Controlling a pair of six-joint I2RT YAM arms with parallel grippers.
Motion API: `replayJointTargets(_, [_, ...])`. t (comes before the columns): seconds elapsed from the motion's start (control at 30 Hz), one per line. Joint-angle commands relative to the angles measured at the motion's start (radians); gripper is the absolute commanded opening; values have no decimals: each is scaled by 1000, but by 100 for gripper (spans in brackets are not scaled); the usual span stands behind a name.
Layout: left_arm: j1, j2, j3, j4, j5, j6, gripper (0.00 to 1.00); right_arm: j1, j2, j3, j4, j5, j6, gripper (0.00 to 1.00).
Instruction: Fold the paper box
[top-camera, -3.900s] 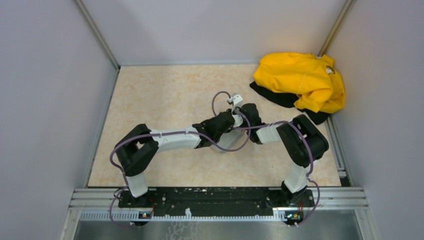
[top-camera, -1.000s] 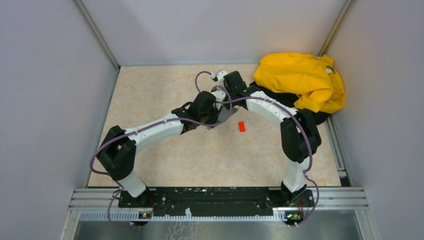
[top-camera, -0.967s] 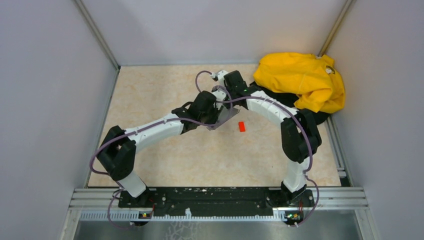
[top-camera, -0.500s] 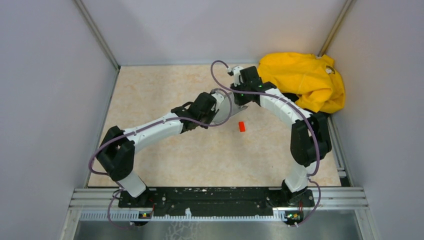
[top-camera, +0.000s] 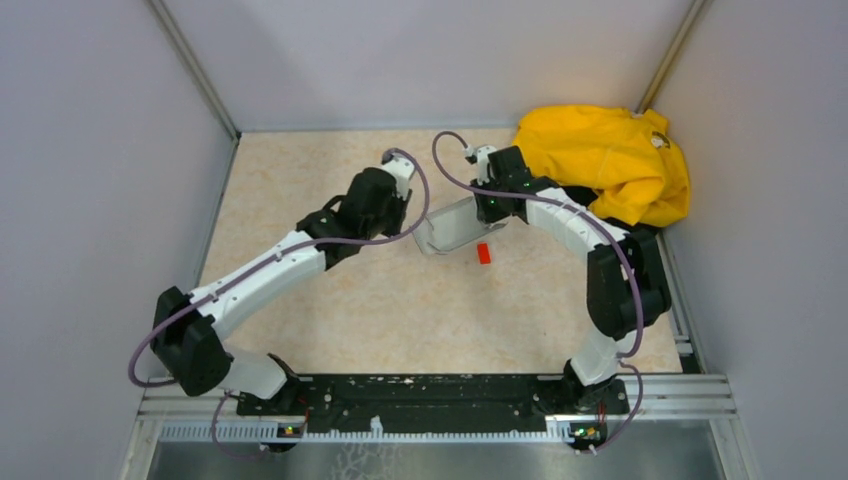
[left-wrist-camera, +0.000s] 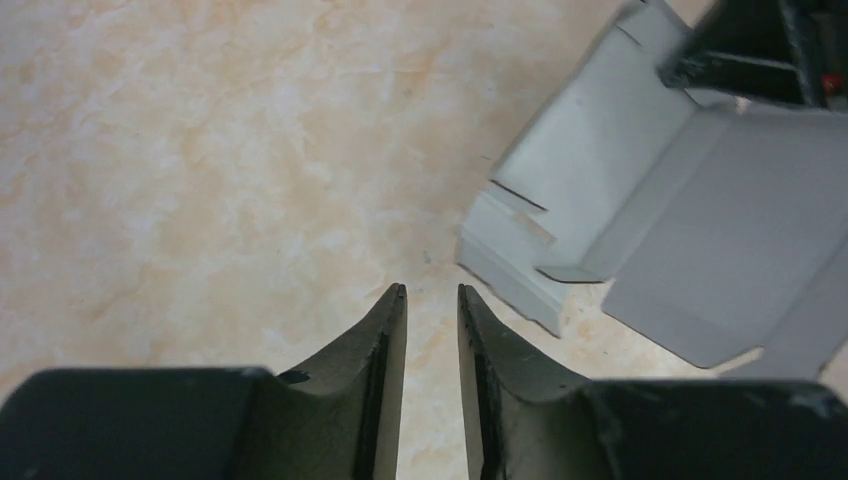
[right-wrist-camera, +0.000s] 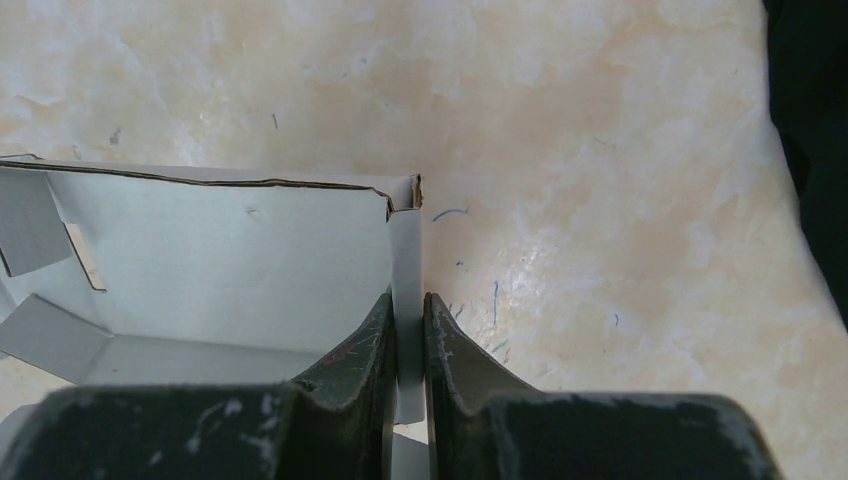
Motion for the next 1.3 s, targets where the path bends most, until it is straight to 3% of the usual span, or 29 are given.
replayJointTargets(0.0, [105, -91, -93, 59, 28, -140, 24, 3, -94, -43, 84, 12, 33, 10])
replayJointTargets(0.13, [160, -137, -198, 117, 93, -220, 14, 5, -129, -93, 140, 13, 80, 9])
replayJointTargets(0.27, [170, -132, -271, 160, 151, -284, 12, 21, -156, -143, 192, 17, 116, 9])
replayJointTargets(0.5, [171, -145, -447, 397, 406, -463, 7, 78, -154, -196, 244, 75, 142, 9])
replayJointTargets(0.77, [174, -175, -533, 512, 456, -537, 9, 110, -155, -240, 296, 108, 162, 9])
replayJointTargets(1.27, [176, -129, -542, 581, 513, -556, 10, 152, -138, -270, 340, 138, 177, 9])
